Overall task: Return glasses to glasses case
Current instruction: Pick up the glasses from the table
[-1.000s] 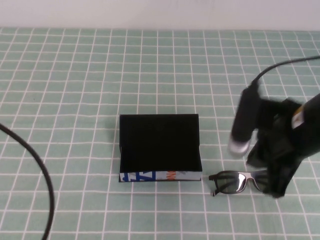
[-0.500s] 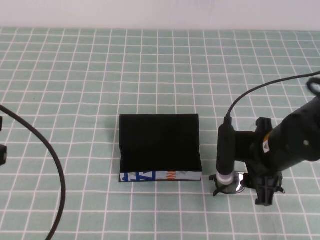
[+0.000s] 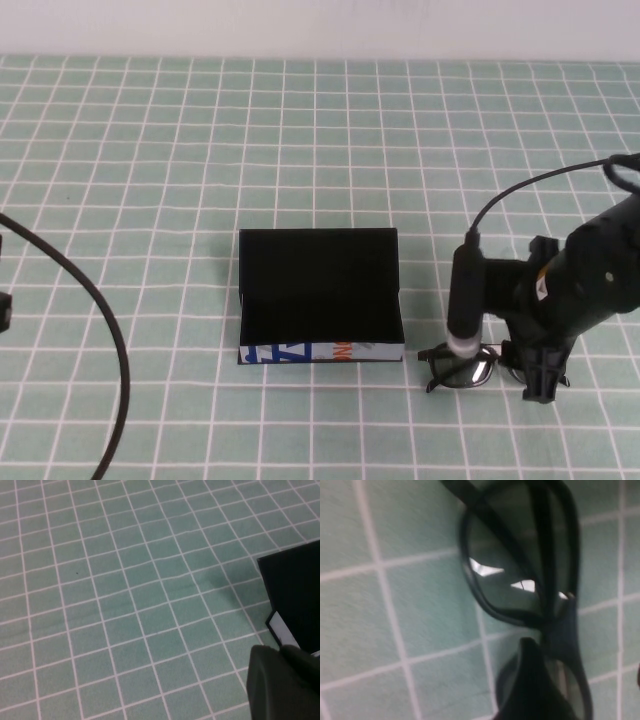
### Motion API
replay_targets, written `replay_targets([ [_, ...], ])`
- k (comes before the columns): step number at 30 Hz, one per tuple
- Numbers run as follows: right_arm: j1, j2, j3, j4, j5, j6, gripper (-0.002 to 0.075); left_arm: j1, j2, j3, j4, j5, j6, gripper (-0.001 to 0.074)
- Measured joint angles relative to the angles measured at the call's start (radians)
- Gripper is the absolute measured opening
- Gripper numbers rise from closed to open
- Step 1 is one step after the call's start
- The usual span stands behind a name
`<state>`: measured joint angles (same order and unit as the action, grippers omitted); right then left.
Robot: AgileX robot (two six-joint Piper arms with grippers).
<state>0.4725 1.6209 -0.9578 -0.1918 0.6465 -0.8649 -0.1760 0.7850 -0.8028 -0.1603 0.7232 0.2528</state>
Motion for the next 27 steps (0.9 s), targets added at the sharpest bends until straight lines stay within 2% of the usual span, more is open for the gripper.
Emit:
replay_targets([
  [10,-0.019,0.0,0.0,0.035,-0.01,0.0,0.0391,0.0,0.0,0.0,0.007,0.0,0.0,-0.0002],
  [16,-0.019,0.0,0.002,0.07,-0.014,0.0,0.0468,0.0,0.0,0.0,0.01,0.0,0.0,-0.0002],
  [27,-0.019,0.0,0.11,0.048,-0.115,-0.05,0.0487,0.0,0.0,0.0,0.011,0.002,0.0,-0.0002],
])
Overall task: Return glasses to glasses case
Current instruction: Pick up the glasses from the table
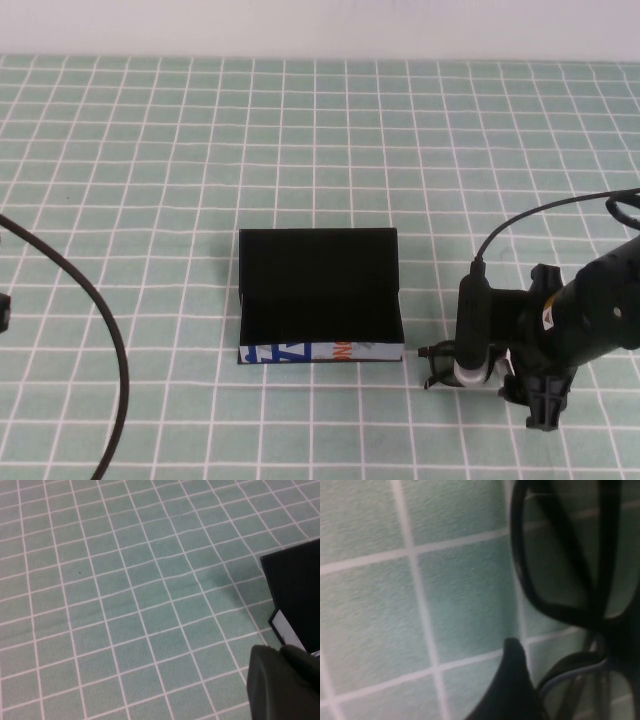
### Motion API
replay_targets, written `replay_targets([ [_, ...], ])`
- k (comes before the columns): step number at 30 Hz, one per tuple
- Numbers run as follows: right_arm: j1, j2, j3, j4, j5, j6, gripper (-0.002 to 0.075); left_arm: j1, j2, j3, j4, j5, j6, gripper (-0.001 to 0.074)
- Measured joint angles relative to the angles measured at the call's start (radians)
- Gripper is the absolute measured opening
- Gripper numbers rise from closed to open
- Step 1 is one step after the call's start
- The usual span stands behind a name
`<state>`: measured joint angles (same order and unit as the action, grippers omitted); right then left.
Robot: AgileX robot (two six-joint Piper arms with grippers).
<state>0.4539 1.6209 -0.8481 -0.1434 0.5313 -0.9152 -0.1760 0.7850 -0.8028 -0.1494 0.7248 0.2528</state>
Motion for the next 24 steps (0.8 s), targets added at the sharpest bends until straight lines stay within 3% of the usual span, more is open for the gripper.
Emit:
replay_targets([
  [15,0.0,0.029,0.006,0.016,-0.087,0.0,0.048,0.0,0.0,0.0,0.0,0.003,0.0,-0.0003],
  [24,0.0,0.042,0.006,0.034,-0.059,0.0,0.0288,0.0,0.0,0.0,0.003,0.003,0.0,-0.0002],
])
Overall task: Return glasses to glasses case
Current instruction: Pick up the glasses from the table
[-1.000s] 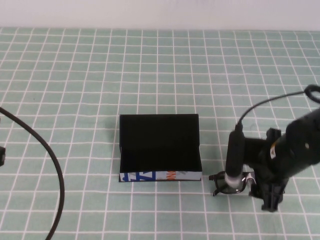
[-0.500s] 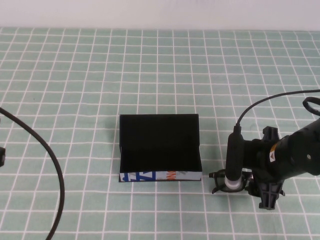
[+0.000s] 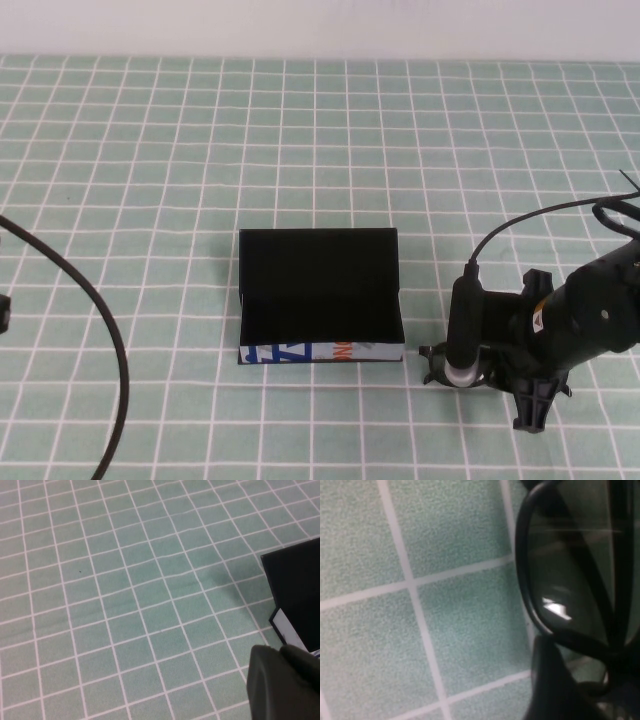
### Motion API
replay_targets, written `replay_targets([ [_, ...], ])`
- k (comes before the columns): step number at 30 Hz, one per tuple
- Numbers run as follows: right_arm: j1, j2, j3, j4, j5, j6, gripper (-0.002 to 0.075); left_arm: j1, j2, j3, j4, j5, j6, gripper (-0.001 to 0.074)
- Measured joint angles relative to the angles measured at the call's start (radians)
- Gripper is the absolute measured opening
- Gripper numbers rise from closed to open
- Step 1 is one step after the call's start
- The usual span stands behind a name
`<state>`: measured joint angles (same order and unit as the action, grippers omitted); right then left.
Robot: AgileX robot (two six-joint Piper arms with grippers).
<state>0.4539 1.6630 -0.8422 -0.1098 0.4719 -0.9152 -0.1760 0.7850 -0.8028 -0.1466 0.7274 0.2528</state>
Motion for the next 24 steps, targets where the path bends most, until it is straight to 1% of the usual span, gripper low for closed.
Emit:
replay_targets([
  [4,0.0,0.002,0.0,0.002,0.002,0.0,0.0268,0.0,0.0,0.0,0.0,0.0,0.0,-0.0002],
  [21,0.0,-0.062,-0.017,0.002,0.037,0.0,0.0253,0.0,0.0,0.0,-0.009,0.0,0.0,-0.0002],
  [24,0.0,-0.062,-0.017,0.004,0.043,0.0,0.0239,0.0,0.0,0.0,-0.009,0.002,0.0,-0.0002],
])
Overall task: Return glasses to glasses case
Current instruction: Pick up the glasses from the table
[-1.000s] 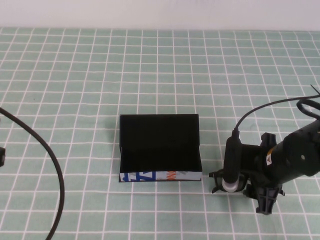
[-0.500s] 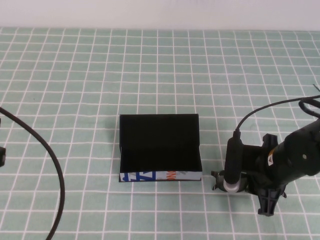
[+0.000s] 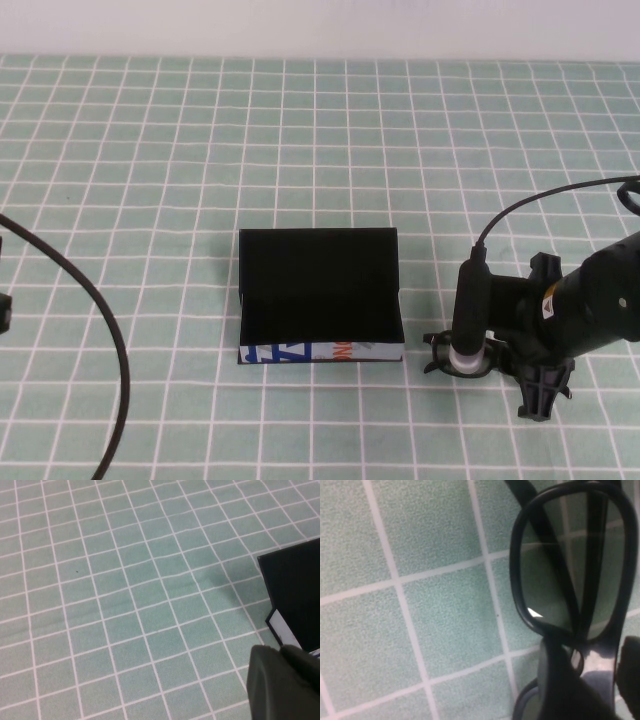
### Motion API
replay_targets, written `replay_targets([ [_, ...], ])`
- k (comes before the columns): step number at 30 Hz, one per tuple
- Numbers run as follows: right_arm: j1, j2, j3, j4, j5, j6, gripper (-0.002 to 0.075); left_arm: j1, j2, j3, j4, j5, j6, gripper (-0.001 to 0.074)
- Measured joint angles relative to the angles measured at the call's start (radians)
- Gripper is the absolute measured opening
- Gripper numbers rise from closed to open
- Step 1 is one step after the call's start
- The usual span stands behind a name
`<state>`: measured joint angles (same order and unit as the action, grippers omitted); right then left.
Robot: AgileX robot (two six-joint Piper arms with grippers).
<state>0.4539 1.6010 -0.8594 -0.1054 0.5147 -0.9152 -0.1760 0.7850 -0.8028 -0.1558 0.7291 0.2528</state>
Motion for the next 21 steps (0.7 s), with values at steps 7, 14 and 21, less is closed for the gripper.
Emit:
replay_targets([
  [7,0.0,0.0,0.0,0.0,-0.003,0.0,0.0223,0.0,0.0,0.0,0.0,0.006,0.0,-0.0002],
  [14,0.0,0.0,0.0,0.0,-0.024,0.0,0.0222,0.0,0.0,0.0,0.0,0.01,0.0,-0.0002],
  [21,0.0,0.031,0.0,0.007,-0.027,0.0,0.0215,0.0,0.0,0.0,0.0,0.015,0.0,-0.0002],
])
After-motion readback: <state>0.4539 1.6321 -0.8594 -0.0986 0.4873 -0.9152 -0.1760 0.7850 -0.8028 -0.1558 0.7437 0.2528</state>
